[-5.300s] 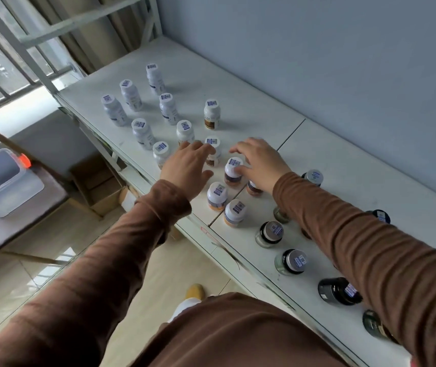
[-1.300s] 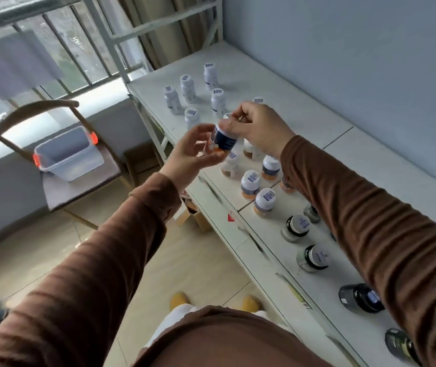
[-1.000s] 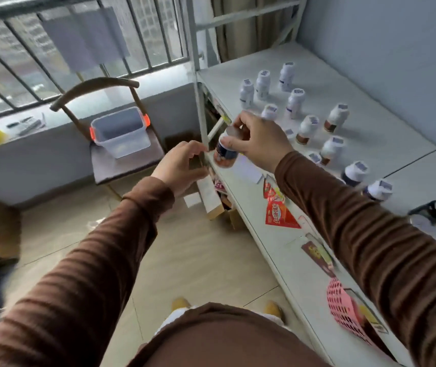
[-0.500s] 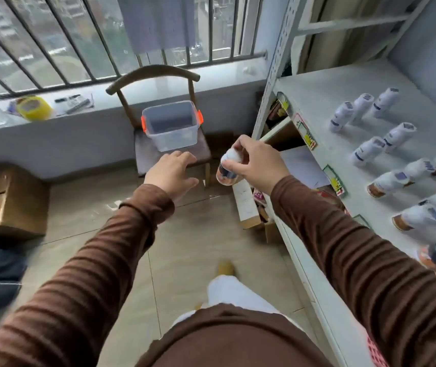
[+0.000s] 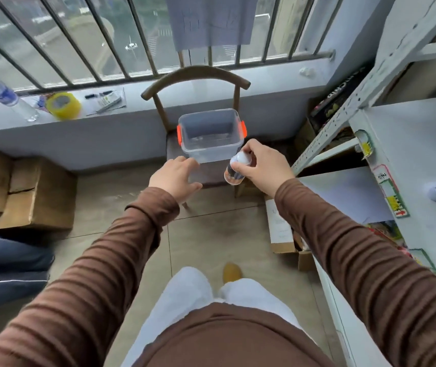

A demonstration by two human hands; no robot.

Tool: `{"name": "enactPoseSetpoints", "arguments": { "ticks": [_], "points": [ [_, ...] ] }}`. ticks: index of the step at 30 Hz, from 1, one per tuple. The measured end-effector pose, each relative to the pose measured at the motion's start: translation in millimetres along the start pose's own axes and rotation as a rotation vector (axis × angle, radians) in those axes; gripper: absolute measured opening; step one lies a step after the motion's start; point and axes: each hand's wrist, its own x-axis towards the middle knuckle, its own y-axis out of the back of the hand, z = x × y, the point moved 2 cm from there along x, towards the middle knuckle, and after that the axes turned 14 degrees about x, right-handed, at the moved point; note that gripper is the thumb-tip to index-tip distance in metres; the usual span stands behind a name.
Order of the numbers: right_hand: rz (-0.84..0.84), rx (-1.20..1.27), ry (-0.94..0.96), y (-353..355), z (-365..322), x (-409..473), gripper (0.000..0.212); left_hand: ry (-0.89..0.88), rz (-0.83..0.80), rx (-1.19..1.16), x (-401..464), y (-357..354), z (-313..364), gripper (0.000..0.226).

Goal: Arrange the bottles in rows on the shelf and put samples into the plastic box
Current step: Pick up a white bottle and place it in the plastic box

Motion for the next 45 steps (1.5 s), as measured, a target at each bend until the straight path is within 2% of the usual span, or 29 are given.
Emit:
{"name": "enactPoseSetpoints", "arguments": {
  "ticks": [9, 14, 23, 31, 36, 45],
  "points": [
    [0.020, -0.097, -0.058, -51, -11, 135, 0.034, -0.083, -0.083, 0.011, 129, -1, -80, 0.046],
    [0.016, -0.097, -0.171, -72, 1, 190, 0.033, -0.120, -0.156, 0.016, 189, -13, -103, 0.048],
    [0.000, -0.081, -0.335, -93, 58, 295, 0.028, -0.126, -0.247, 0.044, 298, -48, -107, 0.045],
    [-0.070, -0.031, -0.462, -145, 114, 360, 0.024, -0.139, -0.274, 0.065, 379, -104, -97, 0.038],
    [-0.081, -0.019, -0.558, -181, 153, 393, 0.022, -0.160, -0.336, 0.087, 417, -144, -101, 0.042],
    [-0.093, -0.120, -0.546, -232, 192, 429, 0.031, -0.201, -0.382, 0.091, 454, -195, -102, 0.043]
  ]
}}
